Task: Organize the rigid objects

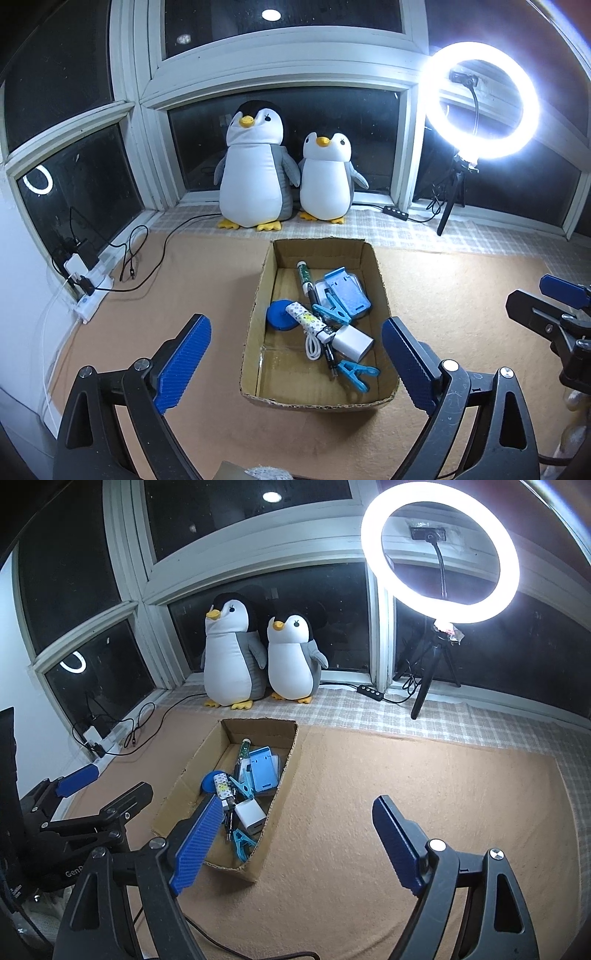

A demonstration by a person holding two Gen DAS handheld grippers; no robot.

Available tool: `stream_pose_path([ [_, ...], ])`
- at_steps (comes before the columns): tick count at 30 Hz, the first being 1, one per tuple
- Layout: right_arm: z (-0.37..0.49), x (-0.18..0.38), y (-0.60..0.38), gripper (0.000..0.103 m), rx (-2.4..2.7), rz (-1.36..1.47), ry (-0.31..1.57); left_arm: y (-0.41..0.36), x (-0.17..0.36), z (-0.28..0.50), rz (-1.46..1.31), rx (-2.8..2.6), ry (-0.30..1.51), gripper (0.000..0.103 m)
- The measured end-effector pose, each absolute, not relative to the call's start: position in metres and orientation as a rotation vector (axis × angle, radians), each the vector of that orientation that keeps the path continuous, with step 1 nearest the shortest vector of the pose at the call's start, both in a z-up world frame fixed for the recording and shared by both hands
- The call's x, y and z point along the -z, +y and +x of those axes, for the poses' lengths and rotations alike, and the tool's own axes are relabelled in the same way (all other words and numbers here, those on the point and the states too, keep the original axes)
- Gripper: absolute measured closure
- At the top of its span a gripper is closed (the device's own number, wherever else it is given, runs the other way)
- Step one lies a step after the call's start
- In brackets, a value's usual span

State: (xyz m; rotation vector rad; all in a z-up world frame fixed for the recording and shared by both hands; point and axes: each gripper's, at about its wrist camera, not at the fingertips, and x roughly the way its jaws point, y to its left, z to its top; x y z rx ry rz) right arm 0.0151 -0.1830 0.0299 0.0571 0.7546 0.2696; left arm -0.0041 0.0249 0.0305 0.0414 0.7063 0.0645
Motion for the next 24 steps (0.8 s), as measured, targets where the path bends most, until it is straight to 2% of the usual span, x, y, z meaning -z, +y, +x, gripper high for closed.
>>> stream_pose_path([
  [24,0.0166,-0.0298,-0.1868,0.023,-0.271,0.060,0.762,0.0231,-0.0303,-0.0013,0.037,-0.061,0.711,0.006],
])
